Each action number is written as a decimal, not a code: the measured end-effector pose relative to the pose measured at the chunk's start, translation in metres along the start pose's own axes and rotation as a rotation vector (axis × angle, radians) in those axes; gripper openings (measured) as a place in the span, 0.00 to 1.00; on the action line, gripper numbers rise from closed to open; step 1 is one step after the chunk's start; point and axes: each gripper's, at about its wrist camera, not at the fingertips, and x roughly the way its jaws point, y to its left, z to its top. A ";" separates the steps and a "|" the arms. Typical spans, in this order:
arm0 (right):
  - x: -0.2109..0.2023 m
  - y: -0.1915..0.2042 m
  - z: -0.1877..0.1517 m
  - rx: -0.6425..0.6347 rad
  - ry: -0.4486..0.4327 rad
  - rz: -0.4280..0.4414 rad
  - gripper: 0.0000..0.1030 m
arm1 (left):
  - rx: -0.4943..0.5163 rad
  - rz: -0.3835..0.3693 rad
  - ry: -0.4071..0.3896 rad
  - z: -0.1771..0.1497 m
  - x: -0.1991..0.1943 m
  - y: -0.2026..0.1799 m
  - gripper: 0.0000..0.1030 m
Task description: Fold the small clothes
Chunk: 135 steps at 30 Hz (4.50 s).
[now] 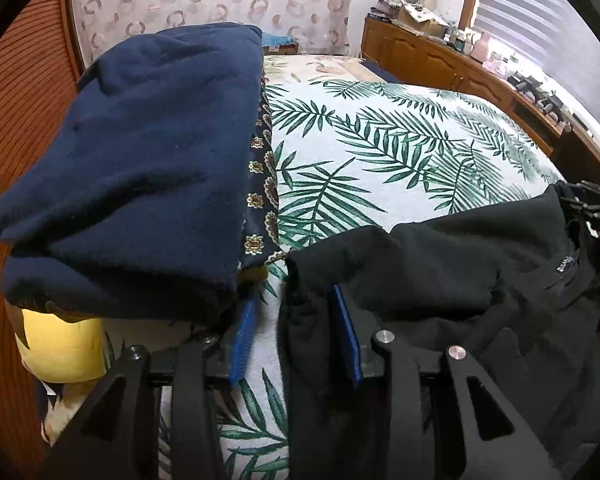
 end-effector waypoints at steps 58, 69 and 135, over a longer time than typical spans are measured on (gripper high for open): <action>-0.420 0.078 0.109 -0.225 -0.820 -0.001 0.12 | 0.109 -0.058 -0.958 0.071 -0.383 -0.045 0.06; -0.428 0.070 0.093 -0.212 -0.806 -0.010 0.12 | 0.122 -0.075 -0.977 0.070 -0.387 -0.051 0.06; 0.014 -0.077 0.025 0.265 0.018 -0.003 0.60 | 0.105 -0.026 -0.074 0.062 0.066 -0.081 0.49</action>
